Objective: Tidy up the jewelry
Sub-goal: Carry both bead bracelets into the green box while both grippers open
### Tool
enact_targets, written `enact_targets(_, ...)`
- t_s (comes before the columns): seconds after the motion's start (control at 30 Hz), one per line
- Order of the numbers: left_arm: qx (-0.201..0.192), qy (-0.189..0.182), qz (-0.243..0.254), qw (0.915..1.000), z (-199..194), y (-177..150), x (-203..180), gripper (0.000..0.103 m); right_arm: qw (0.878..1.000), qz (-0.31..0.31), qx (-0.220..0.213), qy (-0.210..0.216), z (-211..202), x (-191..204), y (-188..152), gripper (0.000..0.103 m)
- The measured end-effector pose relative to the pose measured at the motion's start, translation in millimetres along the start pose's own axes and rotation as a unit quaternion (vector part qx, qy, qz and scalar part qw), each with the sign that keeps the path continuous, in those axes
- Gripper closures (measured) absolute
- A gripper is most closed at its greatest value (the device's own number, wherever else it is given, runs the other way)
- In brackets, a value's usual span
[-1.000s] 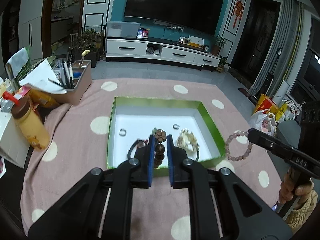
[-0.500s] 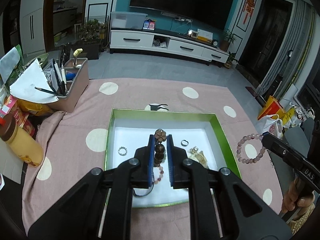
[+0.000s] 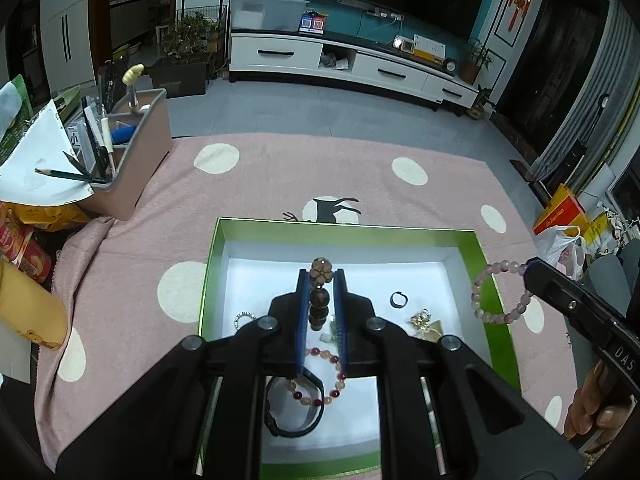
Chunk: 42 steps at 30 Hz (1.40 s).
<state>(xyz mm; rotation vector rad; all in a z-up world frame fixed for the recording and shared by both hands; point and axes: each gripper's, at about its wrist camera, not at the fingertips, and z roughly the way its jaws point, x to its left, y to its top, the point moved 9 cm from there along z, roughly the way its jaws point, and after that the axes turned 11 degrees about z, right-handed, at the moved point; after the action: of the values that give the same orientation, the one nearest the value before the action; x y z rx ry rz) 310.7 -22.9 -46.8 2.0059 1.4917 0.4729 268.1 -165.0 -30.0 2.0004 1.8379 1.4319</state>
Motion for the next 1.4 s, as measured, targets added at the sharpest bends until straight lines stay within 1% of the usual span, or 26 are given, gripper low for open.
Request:
enact_targets(0.13, 0.006, 0.005, 0.005, 1.0, 11.3, -1.2, 0.2, 0.092, 1.0, 0.0, 0.012, -0.011, 15.8, -6.1, -2.1, 0.096)
enact_targets(0.43, 0.036, 0.005, 0.008, 0.9993, 40.4, -12.2, 4.1, 0.092, 0.999, 0.003, 0.034, -0.037, 42.8, -19.3, -6.6, 0.096)
enact_targets(0.57, 0.05, 0.012, 0.009, 0.9986, 51.5, -16.5, 9.6, 0.092, 0.997, 0.0, 0.051, -0.058, 56.0, -25.5, -12.2, 0.096)
enact_targets(0.83, 0.069, 0.022, 0.004, 0.9974, 66.6, -25.2, 21.5, 0.091, 0.994, 0.001, 0.078, -0.075, 75.5, -31.7, -21.7, 0.096)
enact_targets(1.1, 0.078, 0.029, -0.001, 0.9965, 76.0, -28.3, 30.0, 0.091, 0.991, 0.004, 0.098, -0.086, 93.7, -31.5, -29.1, 0.096)
enact_targets(1.4, 0.082, 0.033, 0.008, 0.9961, 81.4, -28.1, 26.5, 0.091, 0.989, 0.002, 0.112, -0.094, 105.0, -28.9, -32.4, 0.096)
